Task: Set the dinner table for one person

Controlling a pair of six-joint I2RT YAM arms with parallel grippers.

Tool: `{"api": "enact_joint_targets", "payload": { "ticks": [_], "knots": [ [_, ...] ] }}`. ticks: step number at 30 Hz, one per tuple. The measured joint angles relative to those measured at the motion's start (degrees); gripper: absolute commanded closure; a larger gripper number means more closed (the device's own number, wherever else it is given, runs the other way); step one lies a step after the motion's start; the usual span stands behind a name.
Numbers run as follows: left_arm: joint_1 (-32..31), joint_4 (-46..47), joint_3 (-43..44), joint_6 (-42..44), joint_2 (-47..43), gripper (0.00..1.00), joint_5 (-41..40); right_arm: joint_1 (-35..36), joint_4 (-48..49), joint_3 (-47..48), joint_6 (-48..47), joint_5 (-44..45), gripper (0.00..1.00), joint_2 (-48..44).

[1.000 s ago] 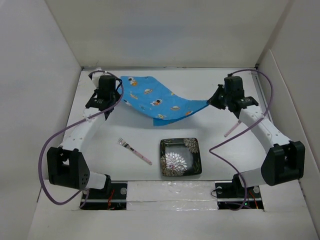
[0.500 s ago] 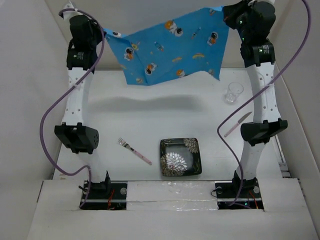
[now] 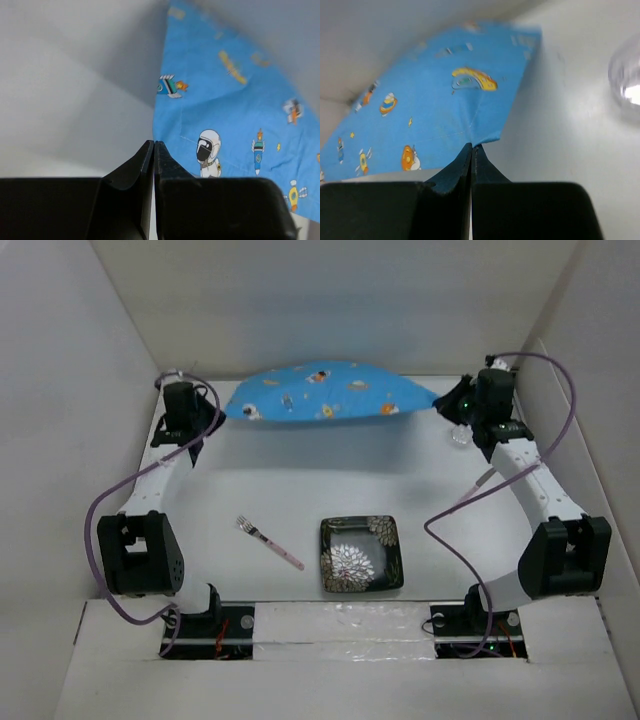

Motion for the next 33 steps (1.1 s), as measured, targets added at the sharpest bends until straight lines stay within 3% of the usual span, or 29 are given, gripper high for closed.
{"api": "enact_joint_targets", "payload": {
  "ticks": [4,8,12,19,33],
  "knots": [
    [0.04,0.2,-15.43,0.44,-0.09,1.0,0.44,-0.28,-0.26,-13.38,1.73,-3.15,1.0,0.92],
    [0.04,0.66,-22.38,0.9,0.13,1.0,1.46,-0.39,-1.55,-16.98,2.78,-5.4,1.0,5.66],
    [0.04,2.8,-24.15,1.11,1.33,1.0,2.05,-0.72,-1.38,-18.8,3.19,-6.95,1.0,8.7],
    [0.04,2.8,-25.05,1.84,1.36,1.0,2.36,-1.66,-2.4,-22.88,2.6,-7.74,1.0,6.23],
    [0.04,-4.98,-28.52,2.56,-3.21,1.0,-0.17,-3.78,-5.9,-30.36,0.5,-8.9,1.0,-0.48]
  ]
}}
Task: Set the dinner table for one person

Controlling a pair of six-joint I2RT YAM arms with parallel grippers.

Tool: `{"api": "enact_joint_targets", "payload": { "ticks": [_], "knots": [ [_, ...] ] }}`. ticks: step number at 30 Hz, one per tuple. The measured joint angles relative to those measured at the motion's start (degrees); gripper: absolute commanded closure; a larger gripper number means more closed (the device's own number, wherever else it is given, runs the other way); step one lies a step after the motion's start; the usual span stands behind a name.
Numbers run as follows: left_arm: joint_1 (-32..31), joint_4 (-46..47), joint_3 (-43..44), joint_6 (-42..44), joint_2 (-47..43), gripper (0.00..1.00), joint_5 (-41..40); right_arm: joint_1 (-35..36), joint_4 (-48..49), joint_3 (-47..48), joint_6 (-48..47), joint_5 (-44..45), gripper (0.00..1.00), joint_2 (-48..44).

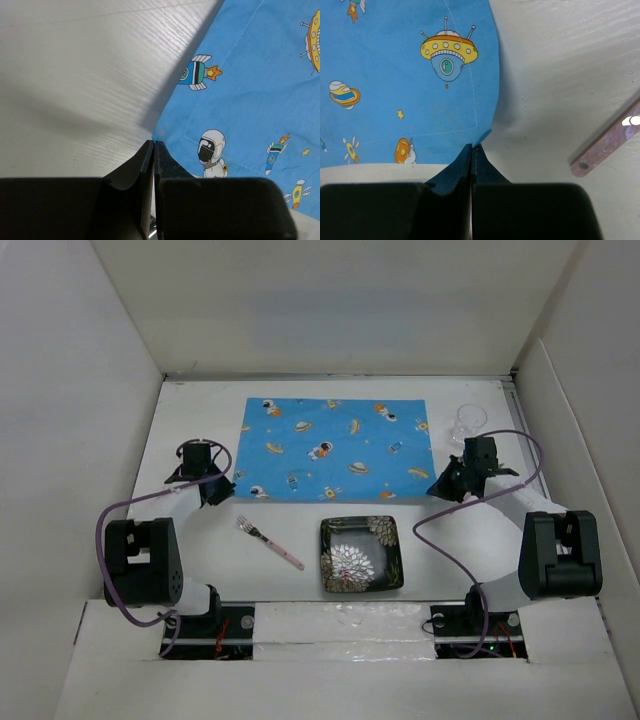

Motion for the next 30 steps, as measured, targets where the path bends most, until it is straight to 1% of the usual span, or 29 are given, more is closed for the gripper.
{"api": "enact_joint_targets", "payload": {
  "ticks": [4,8,9,10,11,12,14,15,17,18,19,20,21,23,24,25,26,27,28,30],
  "knots": [
    [0.0,-1.4,-1.31,0.02,-2.36,1.0,-0.94,-0.04,-0.37,-0.66,-0.2,-0.04,1.0,0.0],
    [0.0,-2.54,-1.42,0.0,-2.69,1.0,-1.29,-0.04,-0.42,-0.66,-0.2,-0.11,1.0,0.0],
    [-0.02,-2.8,-1.42,0.0,-2.69,1.0,-1.38,-0.04,-0.42,-0.66,-0.2,-0.13,0.99,0.0],
    [-0.2,-2.99,-1.42,-0.02,-2.69,0.99,-1.53,-0.04,-0.44,-0.66,-0.2,-0.15,0.96,0.0],
    [-0.33,-3.26,-1.42,-0.02,-2.69,0.95,-1.7,-0.04,-0.46,-0.66,-0.17,-0.15,0.96,0.0],
    [-0.7,-3.52,-1.42,-0.04,-2.69,0.93,-2.21,-0.04,-0.52,-0.66,-0.22,-0.15,0.92,0.0],
    [-1.36,-3.98,-1.42,-0.07,-2.69,0.9,-2.93,-0.04,-0.76,-0.66,-0.26,-0.15,0.86,0.0],
    [-1.55,-4.2,-1.42,-0.07,-2.71,0.89,-3.08,-0.07,-1.01,-0.66,-0.31,-0.15,0.78,0.0],
    [-1.79,-4.59,-1.42,0.0,-2.97,0.81,-3.23,-0.15,-1.84,-0.66,-0.37,0.09,0.7,-0.39],
    [-1.9,-4.9,-1.42,-0.02,-3.37,0.77,-3.23,-0.22,-2.27,-0.66,-0.35,0.22,0.63,-0.79],
    [-1.97,-5.27,-1.4,0.0,-3.98,0.67,-3.26,-0.26,-2.82,-0.66,-0.37,0.52,0.59,-1.51],
    [-1.99,-5.62,-1.33,0.28,-4.76,0.62,-3.37,-0.26,-3.56,-0.66,-0.39,0.83,0.56,-2.51],
    [-1.99,-6.25,-1.14,0.31,-5.79,0.6,-3.41,-0.26,-4.44,-0.55,-0.39,1.09,0.51,-3.78],
    [-1.99,-7.58,0.04,0.57,-7.91,0.61,-3.52,-0.15,-5.92,0.0,-0.39,1.4,0.5,-6.58],
    [-1.99,-8.22,1.14,0.81,-8.87,0.63,-3.54,0.04,-6.4,0.17,-0.42,1.4,0.6,-8.2],
    [-1.99,-8.63,2.38,1.05,-9.79,0.69,-3.61,0.33,-6.71,0.2,-0.59,1.31,0.73,-10.01],
    [-1.99,-8.83,3.67,1.4,-10.86,0.74,-3.39,0.87,-7.06,0.2,-0.83,0.81,0.91,-12.04],
    [-1.99,-8.96,5.07,1.86,-11.93,0.82,-3.04,1.57,-7.48,0.0,-0.79,0.13,1.0,-14.05],
    [-1.99,-9.01,6.4,2.19,-12.94,1.0,-2.43,2.49,-7.63,-0.5,-0.85,-0.85,1.0,-16.22],
    [-1.99,-8.74,9.33,3.21,-15.19,1.0,-0.74,4.46,-7.74,-2.45,-1.03,-3.65,1.0,-20.22]
  ]
}}
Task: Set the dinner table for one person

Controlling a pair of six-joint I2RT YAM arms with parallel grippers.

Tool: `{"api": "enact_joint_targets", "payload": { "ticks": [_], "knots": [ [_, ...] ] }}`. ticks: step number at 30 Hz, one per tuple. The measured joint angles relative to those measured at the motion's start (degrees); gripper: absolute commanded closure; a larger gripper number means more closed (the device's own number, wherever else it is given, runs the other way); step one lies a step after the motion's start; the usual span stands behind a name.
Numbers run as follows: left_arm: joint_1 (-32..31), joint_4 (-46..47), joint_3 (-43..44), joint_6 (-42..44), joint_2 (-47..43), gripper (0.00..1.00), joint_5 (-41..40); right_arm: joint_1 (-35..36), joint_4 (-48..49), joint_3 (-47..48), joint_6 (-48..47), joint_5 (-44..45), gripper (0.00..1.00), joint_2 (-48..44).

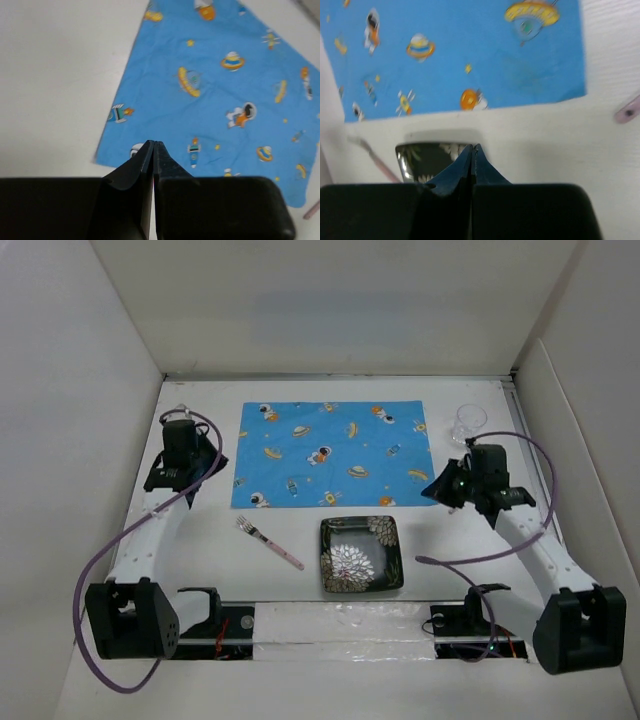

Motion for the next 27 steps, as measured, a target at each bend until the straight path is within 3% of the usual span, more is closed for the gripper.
{"api": "enact_joint_targets", "payload": {
  "ticks": [1,2,3,4,7,9,16,20,24,27],
  "knots": [
    [0.0,0.26,1.03,0.46,-0.9,1.0,0.85,0.94,-0.22,-1.44,-0.02,-1.51,0.98,-1.79],
    [0.0,0.61,1.92,0.63,-1.88,1.0,1.84,1.84,-0.15,-3.23,0.0,-3.13,0.88,-3.3],
    [0.0,0.92,2.6,0.9,-2.8,1.0,2.89,2.71,-0.24,-5.44,0.17,-4.74,0.62,-4.59],
    [0.0,1.27,3.02,1.16,-3.63,1.0,4.0,3.3,-0.48,-7.21,0.81,-5.86,0.52,-5.18],
    [0.0,1.9,4.33,1.99,-4.68,1.0,7.93,4.44,-0.61,-12.68,1.53,-9.11,0.38,-4.83],
    [-0.22,2.4,5.22,2.43,-4.39,0.98,10.71,4.85,-0.15,-14.97,2.29,-10.95,0.38,-3.19],
    [-1.97,4.33,6.58,5.2,-2.32,0.73,16.57,7.91,5.38,-16.55,3.28,-16.35,0.47,7.21],
    [-9.05,2.99,7.69,9.49,-1.4,0.7,9.9,9.29,9.94,-16.57,4.37,-19.17,0.57,11.47],
    [-17.97,2.05,10.05,13.44,0.81,0.66,5.31,9.55,13.29,-16.55,5.2,-20.9,0.59,15.04],
    [-18.6,2.16,9.94,14.86,0.83,0.65,4.83,9.55,15.98,-16.39,5.53,-22.49,0.78,17.66]
  ]
}}
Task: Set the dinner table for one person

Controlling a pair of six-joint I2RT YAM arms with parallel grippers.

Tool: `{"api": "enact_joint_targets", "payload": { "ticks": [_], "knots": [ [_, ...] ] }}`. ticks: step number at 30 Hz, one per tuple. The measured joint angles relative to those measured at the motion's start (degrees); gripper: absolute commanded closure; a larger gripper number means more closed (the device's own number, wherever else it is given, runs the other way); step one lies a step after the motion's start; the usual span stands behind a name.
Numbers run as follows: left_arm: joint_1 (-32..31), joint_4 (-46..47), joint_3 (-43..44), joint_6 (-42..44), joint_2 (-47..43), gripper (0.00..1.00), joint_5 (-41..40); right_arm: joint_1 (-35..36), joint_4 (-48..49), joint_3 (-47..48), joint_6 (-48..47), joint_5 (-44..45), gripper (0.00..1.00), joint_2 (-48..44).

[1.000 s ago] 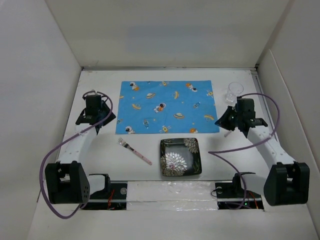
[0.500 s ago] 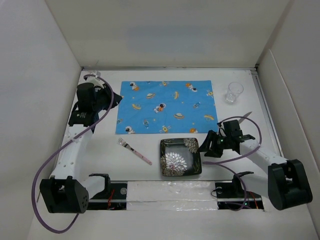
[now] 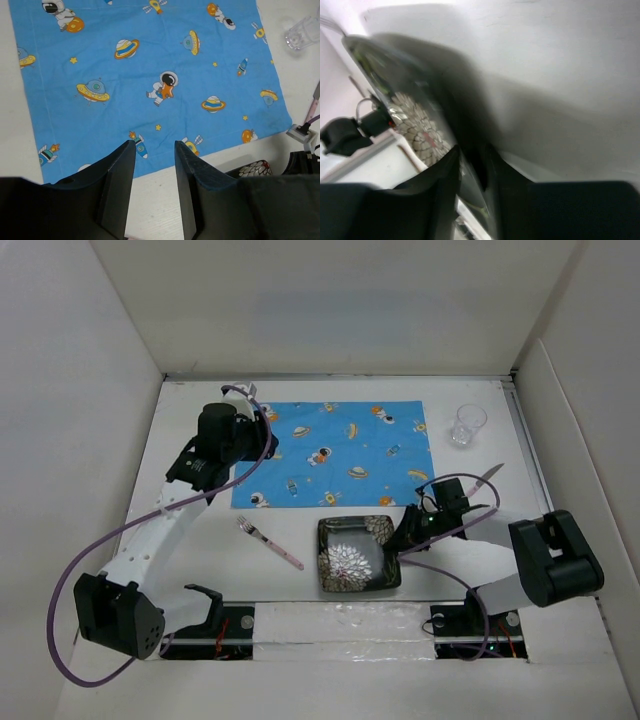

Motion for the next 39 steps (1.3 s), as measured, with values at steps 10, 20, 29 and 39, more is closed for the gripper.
{"api": "enact_joint_targets", "payload": {
  "ticks": [10,20,29,39],
  "knots": [
    [0.26,-0.83,-0.39,1.86,-1.09,0.62,-3.19,0.37,-7.87,4.74,-3.32,1.42,1.0,-5.88],
    [0.26,-1.11,1.99,1.2,-1.33,0.61,-2.36,0.52,-16.85,42.25,-4.55,3.54,1.0,7.34],
    [-1.07,-1.18,2.01,1.36,-1.29,0.61,-2.4,0.44,-22.71,76.04,-10.8,1.88,1.0,39.6],
    [-3.17,-1.16,2.01,1.62,-0.37,0.61,-3.56,0.04,-30.97,86.38,-12.92,1.51,1.0,51.15]
  ]
}}
